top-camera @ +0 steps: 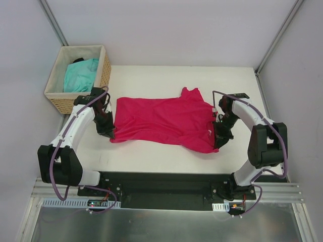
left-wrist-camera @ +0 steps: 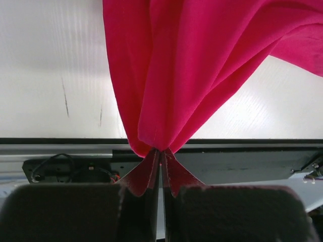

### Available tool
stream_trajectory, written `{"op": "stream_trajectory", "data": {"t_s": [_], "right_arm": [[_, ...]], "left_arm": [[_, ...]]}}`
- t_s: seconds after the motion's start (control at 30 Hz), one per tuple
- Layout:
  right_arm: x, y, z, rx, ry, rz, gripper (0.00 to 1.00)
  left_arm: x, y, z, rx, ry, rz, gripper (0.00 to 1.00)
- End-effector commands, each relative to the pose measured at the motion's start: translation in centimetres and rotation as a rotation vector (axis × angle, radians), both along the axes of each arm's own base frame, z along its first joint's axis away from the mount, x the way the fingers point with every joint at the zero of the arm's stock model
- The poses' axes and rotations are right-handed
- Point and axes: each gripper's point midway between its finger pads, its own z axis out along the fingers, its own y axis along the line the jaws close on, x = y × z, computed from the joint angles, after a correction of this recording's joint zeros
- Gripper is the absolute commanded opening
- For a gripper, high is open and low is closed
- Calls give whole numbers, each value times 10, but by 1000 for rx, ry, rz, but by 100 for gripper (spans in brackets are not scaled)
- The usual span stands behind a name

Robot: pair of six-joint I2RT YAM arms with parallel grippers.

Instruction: Fold and stack the t-shirts

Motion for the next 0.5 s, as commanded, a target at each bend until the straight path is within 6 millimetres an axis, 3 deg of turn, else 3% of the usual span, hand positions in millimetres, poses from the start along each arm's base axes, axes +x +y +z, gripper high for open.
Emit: {"op": "stream_trajectory", "data": {"t_s": [0.0, 0.23, 0.27, 0.3, 0.33, 0.37, 0.4, 0.43, 0.47], "right_arm": [[-37, -1, 7, -33, 130, -47, 1], [-26, 1, -12, -53, 133, -81, 4], [-27, 0, -14, -70, 135, -76, 20], [-28, -2, -14, -88, 131, -71, 27], [-29, -10, -16, -146, 111, -51, 30], [-30, -15, -10, -186, 70, -50, 33], [-28, -22, -6, -228, 32, -48, 33], [-23, -38, 0, -323, -25, -60, 34], [-9, -45, 15, -377, -116, -103, 43]], "left_arm": [[-35, -7, -4, -48, 156, 45, 0], [-55, 1, -19, 6, 304, 73, 0], [-56, 3, -20, 22, 315, 73, 5], [-59, 5, -20, 35, 331, 69, 14], [-60, 9, -19, 56, 331, 76, 32], [-61, 15, -19, 96, 328, 79, 43], [-60, 19, -14, 117, 312, 81, 50], [-58, 23, -10, 140, 295, 94, 50], [-55, 25, -2, 149, 250, 101, 50]]}}
